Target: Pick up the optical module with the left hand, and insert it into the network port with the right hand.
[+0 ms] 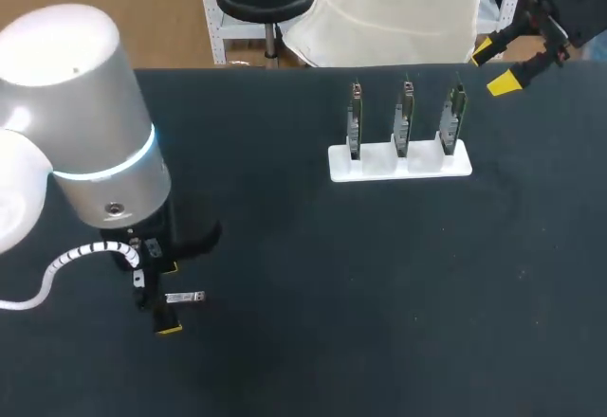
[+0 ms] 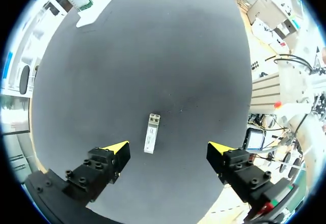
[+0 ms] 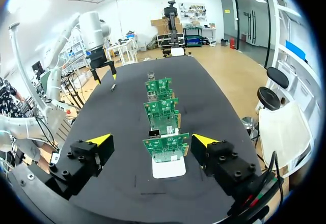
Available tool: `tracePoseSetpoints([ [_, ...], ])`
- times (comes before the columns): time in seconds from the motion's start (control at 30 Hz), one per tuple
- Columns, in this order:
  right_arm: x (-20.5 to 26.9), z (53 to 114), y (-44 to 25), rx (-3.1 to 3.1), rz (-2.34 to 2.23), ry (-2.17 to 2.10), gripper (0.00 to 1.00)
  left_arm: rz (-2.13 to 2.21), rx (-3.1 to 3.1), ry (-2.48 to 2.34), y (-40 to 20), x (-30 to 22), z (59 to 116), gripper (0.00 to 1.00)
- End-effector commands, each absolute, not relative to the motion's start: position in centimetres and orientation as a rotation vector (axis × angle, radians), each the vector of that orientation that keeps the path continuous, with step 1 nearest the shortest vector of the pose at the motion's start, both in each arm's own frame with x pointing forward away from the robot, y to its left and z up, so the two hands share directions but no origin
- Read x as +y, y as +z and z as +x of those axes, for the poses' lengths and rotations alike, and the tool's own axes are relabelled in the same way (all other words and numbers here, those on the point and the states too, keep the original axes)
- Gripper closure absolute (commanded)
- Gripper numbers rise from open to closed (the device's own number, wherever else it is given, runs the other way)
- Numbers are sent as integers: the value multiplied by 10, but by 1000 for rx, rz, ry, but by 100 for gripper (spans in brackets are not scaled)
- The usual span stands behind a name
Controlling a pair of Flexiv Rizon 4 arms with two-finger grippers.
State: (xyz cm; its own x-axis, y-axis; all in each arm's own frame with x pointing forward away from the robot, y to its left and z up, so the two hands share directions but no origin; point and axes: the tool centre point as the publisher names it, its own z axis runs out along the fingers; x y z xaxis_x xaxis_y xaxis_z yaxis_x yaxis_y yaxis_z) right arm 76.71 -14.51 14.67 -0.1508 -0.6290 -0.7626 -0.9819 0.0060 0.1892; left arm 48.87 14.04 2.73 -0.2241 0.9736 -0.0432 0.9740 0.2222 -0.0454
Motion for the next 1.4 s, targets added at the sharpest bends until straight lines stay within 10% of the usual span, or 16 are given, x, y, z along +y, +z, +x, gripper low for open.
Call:
tracePoseSetpoints([
  [0.03, -145, 764, 147, 1820, -1648, 984, 0, 1951, 2440, -100, 20, 141, 489, 0],
  [1.4, -145, 764, 147, 1820, -1648, 984, 0, 2024, 2440, -138, -9, 146, 490, 0],
])
